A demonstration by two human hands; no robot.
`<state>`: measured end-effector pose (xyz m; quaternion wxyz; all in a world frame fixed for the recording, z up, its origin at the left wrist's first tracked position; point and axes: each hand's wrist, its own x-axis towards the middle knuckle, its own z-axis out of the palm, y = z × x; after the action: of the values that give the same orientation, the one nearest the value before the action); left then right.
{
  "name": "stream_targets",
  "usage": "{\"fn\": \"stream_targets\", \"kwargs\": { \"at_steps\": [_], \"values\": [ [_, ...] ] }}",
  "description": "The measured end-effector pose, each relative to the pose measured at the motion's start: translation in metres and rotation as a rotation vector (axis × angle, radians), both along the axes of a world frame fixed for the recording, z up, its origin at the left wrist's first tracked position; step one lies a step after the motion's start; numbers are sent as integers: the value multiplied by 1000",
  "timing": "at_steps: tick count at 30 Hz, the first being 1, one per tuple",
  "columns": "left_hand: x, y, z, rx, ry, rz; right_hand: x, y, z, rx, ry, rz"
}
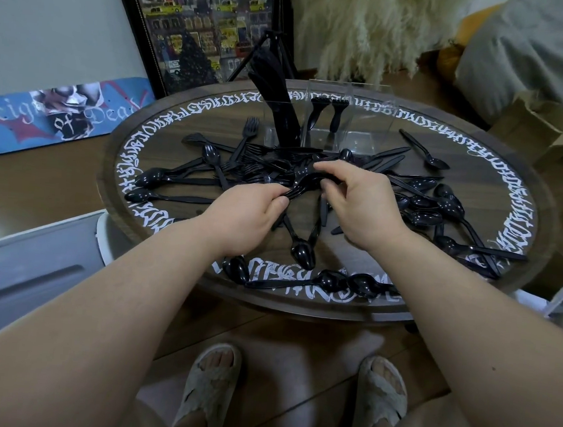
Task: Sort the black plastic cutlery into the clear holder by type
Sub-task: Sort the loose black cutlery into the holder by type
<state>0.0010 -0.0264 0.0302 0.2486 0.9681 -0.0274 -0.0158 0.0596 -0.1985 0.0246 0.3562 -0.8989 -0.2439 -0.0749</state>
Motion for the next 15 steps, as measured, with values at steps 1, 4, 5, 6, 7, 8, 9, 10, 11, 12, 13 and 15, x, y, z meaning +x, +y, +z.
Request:
{"fn": "stream_targets", "kwargs": {
  "at_steps": [1, 4, 5, 6, 7, 8, 9, 10, 11, 12, 13, 15],
  "values": [
    [0, 0, 0, 2, 13, -7, 0, 1, 0, -9, -3, 18],
    [0, -1, -1, 17, 52, -24, 0, 3, 1, -71, -24, 38],
    [0, 1, -2, 27, 55, -3, 0, 3, 1, -82, -30, 35],
    [0, 3, -3, 38, 50, 40, 1, 2, 1, -82, -27, 24],
    [-1, 5, -3, 45, 37, 96, 1, 1, 1, -73, -15, 5],
    [-1, 8, -4, 40, 22, 148, 2, 0, 1, -65, 0, -15],
    [-1, 10, -4, 22, 9, 184, 3, -1, 1, -69, 12, -32],
    [-1, 11, -5, -5, 2, 195, 4, -2, 0, -81, 22, -46],
    [-1, 11, -5, -33, 2, 187, 5, -3, -1, -92, 33, -56],
    [-1, 10, -4, -57, 3, 169, 6, -3, -1, -91, 43, -62],
    [-1, 9, -4, -79, 3, 153, 6, -3, -1, -80, 54, -67],
    [-1, 9, -4, -116, -12, 137, 5, -2, 1, -54, 77, -68]
  ]
}}
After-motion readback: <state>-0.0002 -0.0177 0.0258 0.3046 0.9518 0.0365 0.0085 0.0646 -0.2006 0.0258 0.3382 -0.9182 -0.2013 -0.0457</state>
